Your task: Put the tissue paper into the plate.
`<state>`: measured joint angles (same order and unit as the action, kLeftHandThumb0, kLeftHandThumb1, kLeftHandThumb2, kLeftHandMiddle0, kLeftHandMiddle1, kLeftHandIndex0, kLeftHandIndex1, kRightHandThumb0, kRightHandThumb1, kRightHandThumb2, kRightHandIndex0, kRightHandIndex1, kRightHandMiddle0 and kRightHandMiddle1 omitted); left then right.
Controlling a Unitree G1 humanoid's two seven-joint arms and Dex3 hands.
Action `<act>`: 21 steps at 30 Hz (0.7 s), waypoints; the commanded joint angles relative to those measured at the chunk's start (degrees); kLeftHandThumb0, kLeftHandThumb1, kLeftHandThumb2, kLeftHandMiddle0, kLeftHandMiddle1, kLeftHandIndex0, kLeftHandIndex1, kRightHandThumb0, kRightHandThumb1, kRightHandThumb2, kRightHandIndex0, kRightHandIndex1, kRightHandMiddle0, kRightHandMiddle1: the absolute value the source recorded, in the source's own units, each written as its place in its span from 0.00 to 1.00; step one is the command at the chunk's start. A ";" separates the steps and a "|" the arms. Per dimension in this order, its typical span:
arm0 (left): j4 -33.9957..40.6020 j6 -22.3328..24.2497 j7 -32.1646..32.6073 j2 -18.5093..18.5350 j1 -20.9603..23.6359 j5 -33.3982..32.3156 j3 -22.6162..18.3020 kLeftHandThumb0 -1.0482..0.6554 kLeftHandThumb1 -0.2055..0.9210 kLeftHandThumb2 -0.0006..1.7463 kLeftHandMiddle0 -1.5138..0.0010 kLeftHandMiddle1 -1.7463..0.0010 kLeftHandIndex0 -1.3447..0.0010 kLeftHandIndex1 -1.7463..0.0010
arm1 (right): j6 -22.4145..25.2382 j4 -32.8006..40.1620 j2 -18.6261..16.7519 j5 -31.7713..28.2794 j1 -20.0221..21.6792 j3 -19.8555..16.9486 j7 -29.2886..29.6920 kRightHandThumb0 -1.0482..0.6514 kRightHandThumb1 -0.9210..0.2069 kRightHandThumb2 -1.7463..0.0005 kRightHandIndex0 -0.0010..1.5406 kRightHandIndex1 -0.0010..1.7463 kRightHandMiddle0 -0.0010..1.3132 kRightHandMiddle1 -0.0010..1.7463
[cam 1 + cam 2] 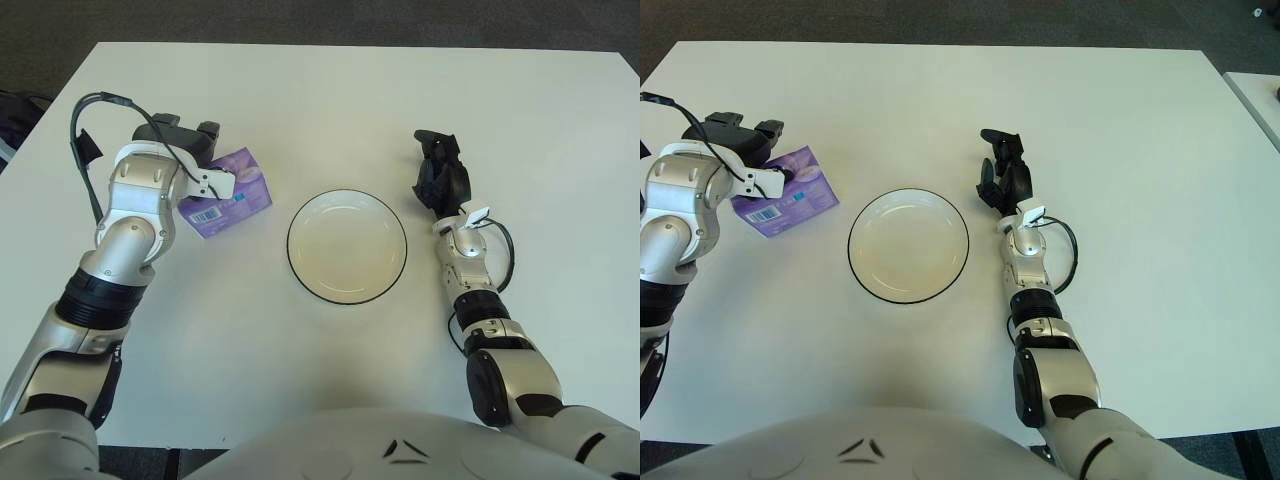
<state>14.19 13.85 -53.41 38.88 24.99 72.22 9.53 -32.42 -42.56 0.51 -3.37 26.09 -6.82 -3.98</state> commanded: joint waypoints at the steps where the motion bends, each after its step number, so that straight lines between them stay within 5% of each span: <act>1: 3.43 0.05 -0.84 1.77 -2.03 -2.82 -2.75 0.00 1.00 0.49 0.89 0.92 1.00 1.00 | 4.82 -9.48 -1.82 0.08 -11.67 0.25 -0.03 0.26 0.00 0.57 0.22 0.11 0.02 0.64; 14: 4.02 -4.12 -3.86 6.65 -1.40 -12.81 -5.06 0.00 1.00 0.45 0.94 0.93 1.00 1.00 | 5.05 -9.56 -1.86 0.01 -11.58 0.40 0.06 0.27 0.00 0.56 0.21 0.11 0.01 0.64; 21: 2.92 -9.95 -4.97 10.92 -0.84 -19.82 -4.89 0.00 1.00 0.44 0.96 0.95 1.00 1.00 | 5.00 -9.52 -1.94 0.00 -11.63 0.51 0.05 0.27 0.00 0.56 0.21 0.11 0.01 0.64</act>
<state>17.33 7.40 -56.96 46.02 24.22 56.52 5.25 -32.40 -42.55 0.51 -3.36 26.10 -6.43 -3.98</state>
